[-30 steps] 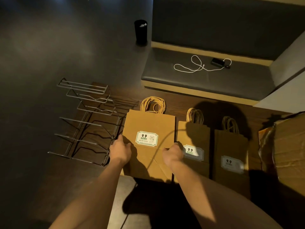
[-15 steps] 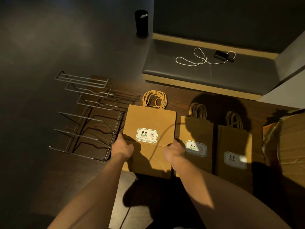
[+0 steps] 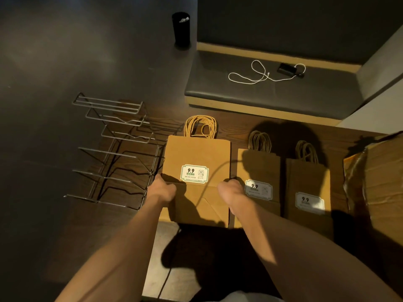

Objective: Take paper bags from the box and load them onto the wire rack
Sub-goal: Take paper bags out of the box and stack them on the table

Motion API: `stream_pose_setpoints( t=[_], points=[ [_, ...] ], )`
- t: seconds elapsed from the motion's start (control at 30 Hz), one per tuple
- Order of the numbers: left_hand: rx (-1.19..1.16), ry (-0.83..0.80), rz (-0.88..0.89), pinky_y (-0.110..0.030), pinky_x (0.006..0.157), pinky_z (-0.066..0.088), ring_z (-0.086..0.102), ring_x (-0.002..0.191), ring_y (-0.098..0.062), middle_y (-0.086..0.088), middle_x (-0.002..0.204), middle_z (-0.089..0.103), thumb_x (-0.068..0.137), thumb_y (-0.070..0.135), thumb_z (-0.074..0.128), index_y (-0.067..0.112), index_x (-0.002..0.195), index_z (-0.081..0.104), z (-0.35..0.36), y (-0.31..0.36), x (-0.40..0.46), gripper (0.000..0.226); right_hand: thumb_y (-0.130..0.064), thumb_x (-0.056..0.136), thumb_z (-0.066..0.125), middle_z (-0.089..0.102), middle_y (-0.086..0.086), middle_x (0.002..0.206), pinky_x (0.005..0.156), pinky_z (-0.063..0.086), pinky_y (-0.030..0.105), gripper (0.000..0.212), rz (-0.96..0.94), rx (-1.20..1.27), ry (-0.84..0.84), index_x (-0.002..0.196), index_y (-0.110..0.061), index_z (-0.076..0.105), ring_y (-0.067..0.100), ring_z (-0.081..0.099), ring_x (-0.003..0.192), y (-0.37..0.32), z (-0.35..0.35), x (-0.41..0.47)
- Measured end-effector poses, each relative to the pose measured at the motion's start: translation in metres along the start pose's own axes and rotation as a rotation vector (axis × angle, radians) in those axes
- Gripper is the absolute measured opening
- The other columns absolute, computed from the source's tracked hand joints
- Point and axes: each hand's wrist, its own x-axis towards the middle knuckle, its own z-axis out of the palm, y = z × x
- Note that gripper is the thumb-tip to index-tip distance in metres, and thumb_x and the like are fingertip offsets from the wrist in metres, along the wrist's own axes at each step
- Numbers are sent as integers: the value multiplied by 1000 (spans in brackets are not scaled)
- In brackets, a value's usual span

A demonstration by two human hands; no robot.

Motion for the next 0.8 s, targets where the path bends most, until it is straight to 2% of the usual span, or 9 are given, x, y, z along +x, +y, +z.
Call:
stream_pose_setpoints(
  t=[0.17, 0.27, 0.33, 0.47, 0.53, 0.57, 0.63, 0.73, 0.8],
  points=[
    [66, 91, 57, -41, 99, 47, 54, 121, -38, -18, 131, 57, 91, 28, 58, 7, 128, 48, -3, 37, -14, 44, -9, 97, 40, 54, 14, 125, 89, 44, 32, 35, -52, 164, 38, 130, -3, 49, 29, 54, 113, -11, -24, -10],
    [24, 89, 176, -41, 102, 47, 52, 125, -36, -17, 138, 54, 95, 27, 57, 7, 141, 42, 1, 74, -28, 52, -12, 101, 39, 51, 6, 92, 67, 41, 27, 13, -61, 535, -28, 104, -11, 52, 16, 51, 81, -16, -52, -11],
    [-75, 33, 253, -40, 105, 46, 54, 125, -32, -14, 141, 53, 97, 25, 58, 11, 146, 39, 12, 103, -46, 55, -9, 101, 38, 51, 9, 91, 66, 42, 26, 17, -65, 735, -72, 105, -6, 54, 16, 51, 78, -16, -80, -14],
    [-161, -60, 459, -33, 96, 50, 61, 104, -24, -6, 118, 64, 95, 20, 59, 15, 126, 56, 45, 171, -87, 32, -3, 95, 47, 54, 5, 80, 73, 49, 32, 28, -266, 557, 22, 121, 0, 59, 19, 54, 71, -17, -140, -25],
    [-177, -74, 557, -40, 95, 54, 66, 102, -27, -6, 106, 71, 87, 21, 59, 23, 98, 65, 66, 208, -117, 13, -8, 98, 45, 62, 16, 93, 75, 51, 34, 18, -314, 622, 36, 104, -10, 62, 23, 61, 73, -12, -178, -34],
    [-196, -96, 590, -43, 92, 56, 68, 98, -28, -4, 99, 73, 84, 20, 58, 24, 87, 66, 77, 223, -130, 9, -10, 101, 42, 62, 26, 109, 82, 52, 37, 20, -318, 656, 13, 107, -8, 61, 31, 67, 88, -9, -195, -38],
    [-223, -154, 640, -44, 85, 59, 71, 88, -27, -3, 87, 74, 82, 16, 56, 23, 75, 66, 104, 257, -163, 14, -11, 104, 36, 47, 33, 137, 103, 42, 46, 34, -323, 736, -3, 133, 3, 48, 44, 50, 125, 6, -239, -44],
    [-253, -244, 707, -50, 82, 59, 71, 85, -31, -6, 84, 75, 77, 23, 53, 23, 73, 67, 143, 302, -203, 14, -11, 104, 40, 55, 27, 132, 88, 51, 42, 35, -385, 842, 86, 136, 1, 46, 41, 56, 118, 32, -303, -44],
    [-279, -302, 759, -54, 81, 59, 71, 85, -34, -9, 86, 74, 81, 22, 53, 22, 79, 67, 172, 328, -231, 14, -11, 101, 43, 54, 31, 132, 90, 52, 48, 38, -411, 897, 134, 137, 3, 46, 46, 58, 113, 56, -339, -45]
  ],
)
